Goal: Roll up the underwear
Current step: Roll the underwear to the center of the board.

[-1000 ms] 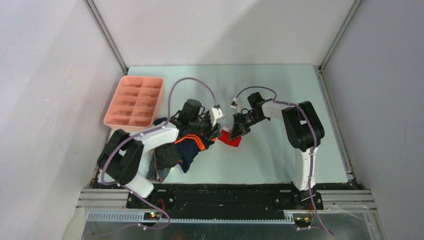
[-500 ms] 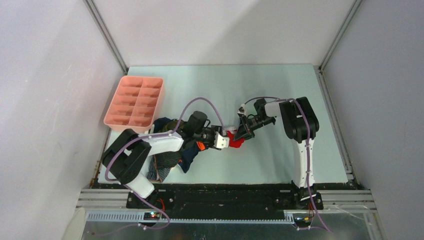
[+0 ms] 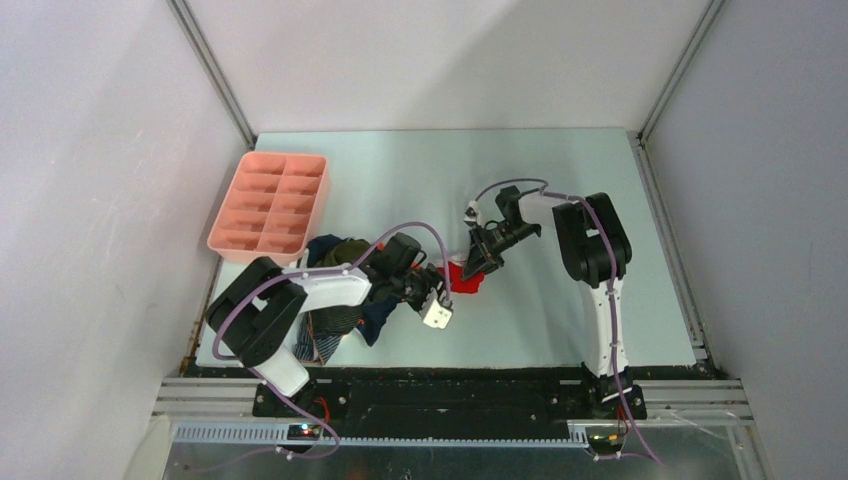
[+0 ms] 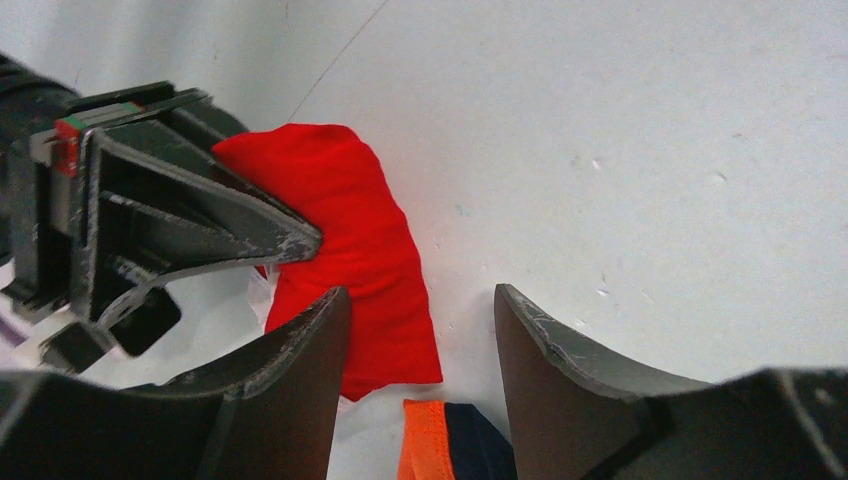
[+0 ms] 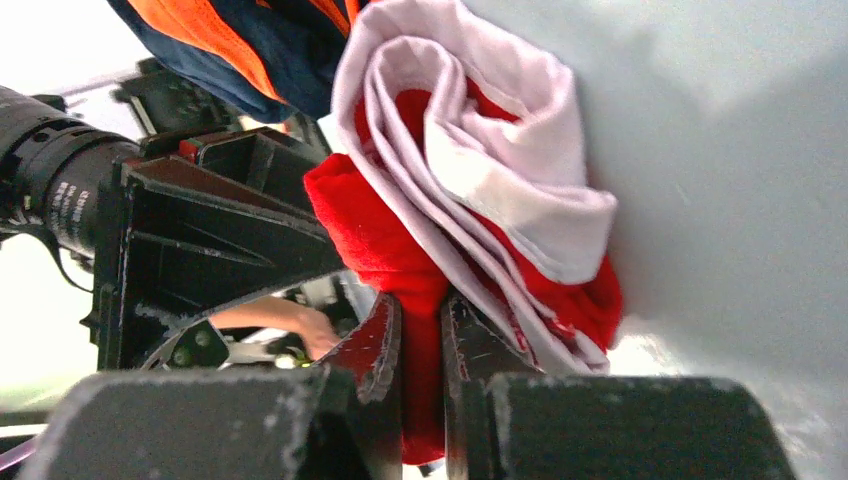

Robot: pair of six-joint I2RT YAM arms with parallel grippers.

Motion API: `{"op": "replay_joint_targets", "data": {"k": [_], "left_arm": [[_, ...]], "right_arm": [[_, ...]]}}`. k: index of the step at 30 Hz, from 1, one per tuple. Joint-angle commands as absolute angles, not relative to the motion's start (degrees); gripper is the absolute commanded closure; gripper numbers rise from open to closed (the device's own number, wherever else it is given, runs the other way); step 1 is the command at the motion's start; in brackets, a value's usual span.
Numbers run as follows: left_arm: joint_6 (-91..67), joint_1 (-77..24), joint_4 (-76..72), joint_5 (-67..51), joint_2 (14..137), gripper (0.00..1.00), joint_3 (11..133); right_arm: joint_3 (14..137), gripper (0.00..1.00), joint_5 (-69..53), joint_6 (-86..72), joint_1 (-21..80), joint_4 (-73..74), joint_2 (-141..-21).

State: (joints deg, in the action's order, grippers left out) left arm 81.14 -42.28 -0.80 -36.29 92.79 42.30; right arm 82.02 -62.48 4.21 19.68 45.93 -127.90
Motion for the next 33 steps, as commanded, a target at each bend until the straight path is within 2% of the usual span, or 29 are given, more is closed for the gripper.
{"op": "replay_joint_targets", "data": {"k": [1,8,14,17,30,33], "left_arm": [[82.83,-42.63,-7.21,-36.47,88.91,0.41,39.58],[81.77,-42.32,-13.31,-32.92,87.14,0.41,36.45],[78.23,-42.28,-16.07,-26.85,87.58,0.39,34.86],[77.25,-42.45,-15.11,-24.35,87.72,0.34,34.49],[77.34,-46.38,-13.85,-17.0,95.37,0.33,36.71],[79.64,-47.89,-12.12,-14.01,97.08,0.38,37.12]], "right_arm": [[88.29,1.0,-52.51,12.68,23.62,51.76,-127.55],[96.87,1.0,-49.41,19.56,26.3,59.83,-129.77],[103.44,1.0,-50.29,21.18,26.19,64.95,-137.15],[106.71,1.0,-50.97,20.63,25.63,67.26,-140.57],[106.09,1.0,-51.59,20.09,24.88,68.03,-145.72],[106.34,0.99,-51.99,19.61,24.82,68.03,-146.41]]}}
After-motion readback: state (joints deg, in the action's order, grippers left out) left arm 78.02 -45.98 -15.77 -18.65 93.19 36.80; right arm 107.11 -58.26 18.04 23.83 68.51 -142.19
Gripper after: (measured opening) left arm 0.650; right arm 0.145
